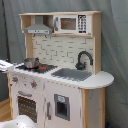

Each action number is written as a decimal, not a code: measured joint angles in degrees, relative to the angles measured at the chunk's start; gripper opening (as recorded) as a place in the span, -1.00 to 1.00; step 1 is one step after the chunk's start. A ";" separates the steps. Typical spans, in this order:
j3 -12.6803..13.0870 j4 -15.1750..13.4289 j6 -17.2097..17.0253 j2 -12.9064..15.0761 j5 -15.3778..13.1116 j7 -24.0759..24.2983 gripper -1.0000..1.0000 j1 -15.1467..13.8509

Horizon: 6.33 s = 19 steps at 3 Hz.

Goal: Play with the kitchen

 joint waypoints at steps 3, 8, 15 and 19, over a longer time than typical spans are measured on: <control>-11.86 -3.27 9.49 2.99 0.00 -8.61 1.00 -0.09; -26.65 -2.15 18.08 16.41 -0.01 -29.56 1.00 -0.11; -23.99 7.93 33.51 37.52 -0.03 -38.05 1.00 -13.12; -15.44 14.07 33.41 38.19 -0.11 -38.87 -1.00 -24.66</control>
